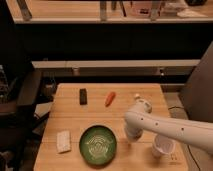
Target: Push the ceramic bowl across the table
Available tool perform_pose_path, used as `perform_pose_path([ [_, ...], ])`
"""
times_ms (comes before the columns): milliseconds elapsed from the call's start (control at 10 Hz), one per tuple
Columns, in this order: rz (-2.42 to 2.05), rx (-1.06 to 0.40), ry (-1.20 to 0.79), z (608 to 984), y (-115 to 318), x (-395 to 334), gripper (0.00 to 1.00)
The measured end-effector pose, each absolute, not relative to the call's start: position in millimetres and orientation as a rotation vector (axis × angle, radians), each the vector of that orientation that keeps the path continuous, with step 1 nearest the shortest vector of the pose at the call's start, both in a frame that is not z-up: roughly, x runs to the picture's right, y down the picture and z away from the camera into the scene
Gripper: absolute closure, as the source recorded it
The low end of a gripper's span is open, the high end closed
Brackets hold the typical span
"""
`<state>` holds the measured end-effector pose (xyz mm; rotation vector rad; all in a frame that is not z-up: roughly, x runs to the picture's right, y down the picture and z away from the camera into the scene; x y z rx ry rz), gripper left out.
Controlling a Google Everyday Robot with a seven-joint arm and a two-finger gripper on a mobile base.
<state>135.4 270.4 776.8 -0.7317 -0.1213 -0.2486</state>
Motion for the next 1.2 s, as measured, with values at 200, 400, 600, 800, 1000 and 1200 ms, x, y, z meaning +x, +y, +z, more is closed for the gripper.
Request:
perform_pose_path([
  [200, -0.276, -0.741, -0.124, 779.4, 270.5, 127.1, 1.00],
  [400, -0.308, -0.749, -0.131, 781.9, 270.1, 110.7, 1.00],
  [600, -0.352, -0.757, -0.135, 783.8, 269.9, 94.1, 1.00],
  [800, -0.380, -0.760, -0.141, 784.6, 270.5, 80.3, 1.00],
  [1000, -0.404, -0.765, -0.146, 782.8, 272.5, 59.9, 1.00],
  [1200, -0.435, -0.761, -0.146, 782.4, 271.3, 41.9, 1.00],
])
